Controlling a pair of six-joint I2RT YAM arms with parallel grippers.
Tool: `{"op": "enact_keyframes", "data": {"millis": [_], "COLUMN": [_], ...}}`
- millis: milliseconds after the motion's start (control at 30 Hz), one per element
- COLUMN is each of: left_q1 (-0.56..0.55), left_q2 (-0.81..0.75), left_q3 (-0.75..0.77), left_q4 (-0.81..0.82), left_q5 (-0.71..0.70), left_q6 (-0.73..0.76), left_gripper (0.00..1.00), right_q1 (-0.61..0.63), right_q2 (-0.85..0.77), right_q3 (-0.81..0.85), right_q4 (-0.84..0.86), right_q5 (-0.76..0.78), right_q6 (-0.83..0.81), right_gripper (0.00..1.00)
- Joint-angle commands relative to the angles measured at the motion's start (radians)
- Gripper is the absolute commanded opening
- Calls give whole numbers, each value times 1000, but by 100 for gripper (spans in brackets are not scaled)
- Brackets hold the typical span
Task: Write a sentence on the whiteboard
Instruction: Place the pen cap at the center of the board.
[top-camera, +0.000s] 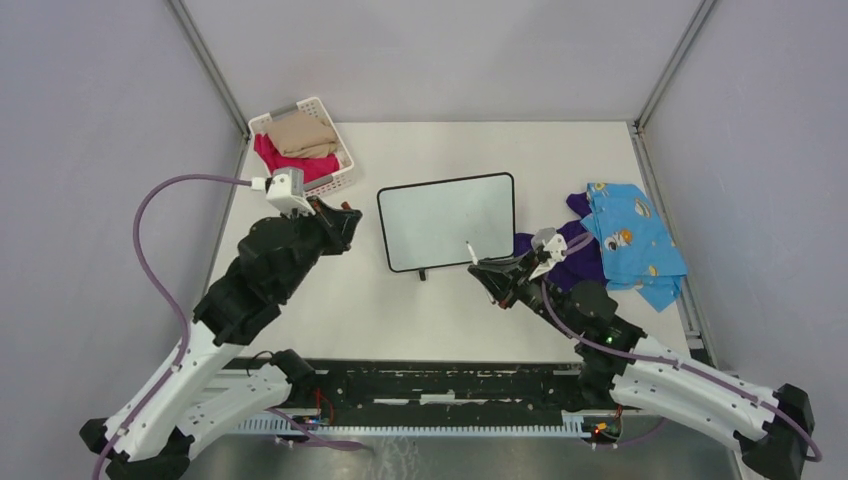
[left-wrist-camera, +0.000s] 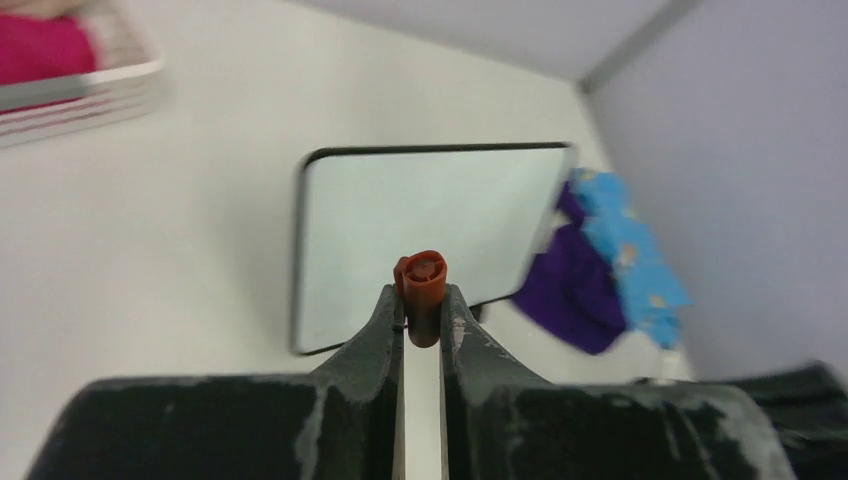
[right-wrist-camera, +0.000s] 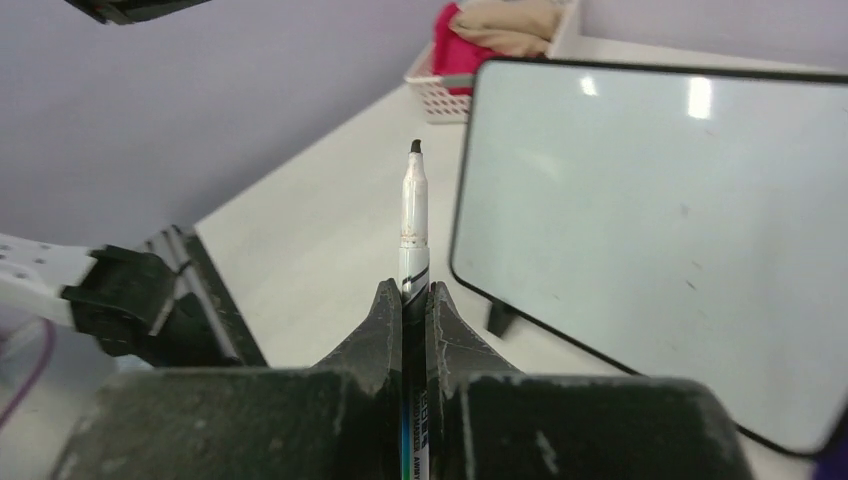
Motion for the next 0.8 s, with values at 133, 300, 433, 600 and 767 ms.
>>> {"op": "enact_keyframes", "data": {"millis": [133,300,433,600,767], "left_q1": [18,114,245,329,361], "left_q2": [197,325,428,470,489], "left_q3": [-41,-50,-60,-109,-194], "left_q4": [-429,-369,-332,-273,-215], "left_q5": [-446,-390,-246,-161,-102], "left_q6": [23,1,33,-6,-50], "left_gripper": [2,2,2,2,2], "right_q1": [2,3,2,3,2], "right_q2": [-155,-171,-190,-205,-225], "right_q3": [-96,-87,-75,-84,-88], "right_q4": [-287,-298,-309,-323,-351], "right_q5": [261,258,248,228,210], "right_q6": [-70,-69,-82,-95,-113], "right_gripper": [0,0,0,0,0]}}
